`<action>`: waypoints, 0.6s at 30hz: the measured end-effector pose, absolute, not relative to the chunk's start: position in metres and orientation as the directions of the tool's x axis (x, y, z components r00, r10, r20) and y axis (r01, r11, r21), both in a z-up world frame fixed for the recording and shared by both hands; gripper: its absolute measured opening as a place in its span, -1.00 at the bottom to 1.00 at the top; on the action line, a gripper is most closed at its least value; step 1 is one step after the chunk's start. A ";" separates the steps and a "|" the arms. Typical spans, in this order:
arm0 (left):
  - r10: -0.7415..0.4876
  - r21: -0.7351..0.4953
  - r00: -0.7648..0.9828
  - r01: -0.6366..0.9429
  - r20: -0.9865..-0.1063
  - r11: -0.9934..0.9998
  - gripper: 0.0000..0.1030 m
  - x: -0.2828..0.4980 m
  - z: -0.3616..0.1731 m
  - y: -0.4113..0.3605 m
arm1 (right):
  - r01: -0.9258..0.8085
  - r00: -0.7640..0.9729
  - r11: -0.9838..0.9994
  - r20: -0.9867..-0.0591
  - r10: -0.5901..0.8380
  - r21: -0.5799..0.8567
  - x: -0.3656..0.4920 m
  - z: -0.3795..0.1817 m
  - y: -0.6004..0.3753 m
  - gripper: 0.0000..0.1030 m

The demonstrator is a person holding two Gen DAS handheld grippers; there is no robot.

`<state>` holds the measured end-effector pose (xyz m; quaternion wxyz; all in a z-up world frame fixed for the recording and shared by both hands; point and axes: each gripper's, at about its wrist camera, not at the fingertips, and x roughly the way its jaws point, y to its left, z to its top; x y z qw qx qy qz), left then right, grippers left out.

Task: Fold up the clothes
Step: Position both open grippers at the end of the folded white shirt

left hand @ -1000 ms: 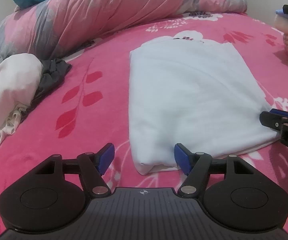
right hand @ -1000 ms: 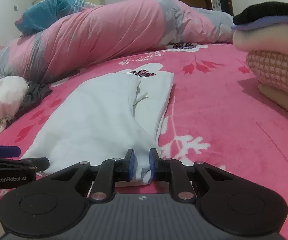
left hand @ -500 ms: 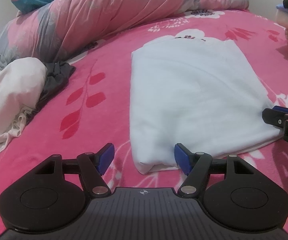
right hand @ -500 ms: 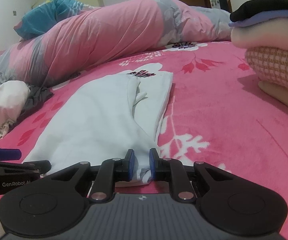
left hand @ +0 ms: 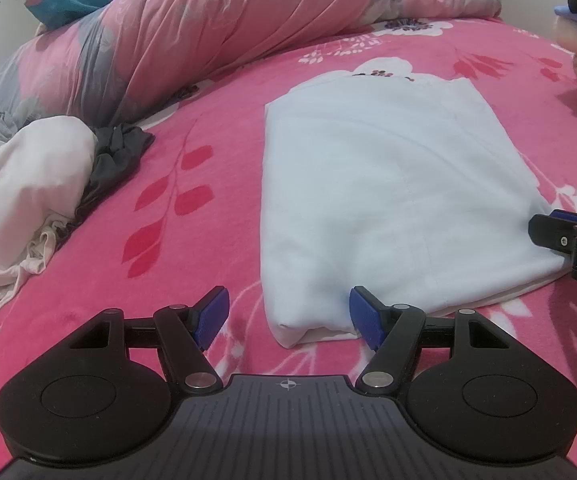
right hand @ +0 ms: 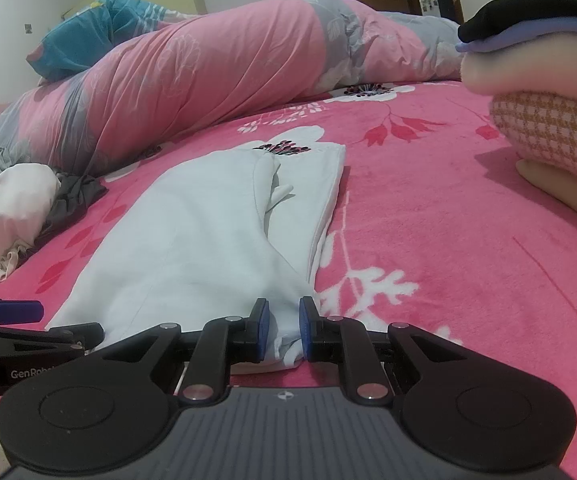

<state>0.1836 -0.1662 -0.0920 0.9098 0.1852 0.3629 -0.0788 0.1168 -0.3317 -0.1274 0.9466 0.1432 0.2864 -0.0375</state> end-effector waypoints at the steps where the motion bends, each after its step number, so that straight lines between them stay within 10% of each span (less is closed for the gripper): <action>1: -0.008 0.280 0.724 0.277 -0.689 0.919 0.31 0.183 -0.092 -0.166 | 0.153 0.833 0.956 -0.553 0.011 0.250 0.117 -0.127 -0.332 -0.68; 18: -0.171 0.129 0.706 0.350 -0.687 0.928 0.33 0.180 -0.093 -0.137 | 0.156 0.835 0.951 -0.549 0.017 0.267 0.113 -0.127 -0.333 -0.66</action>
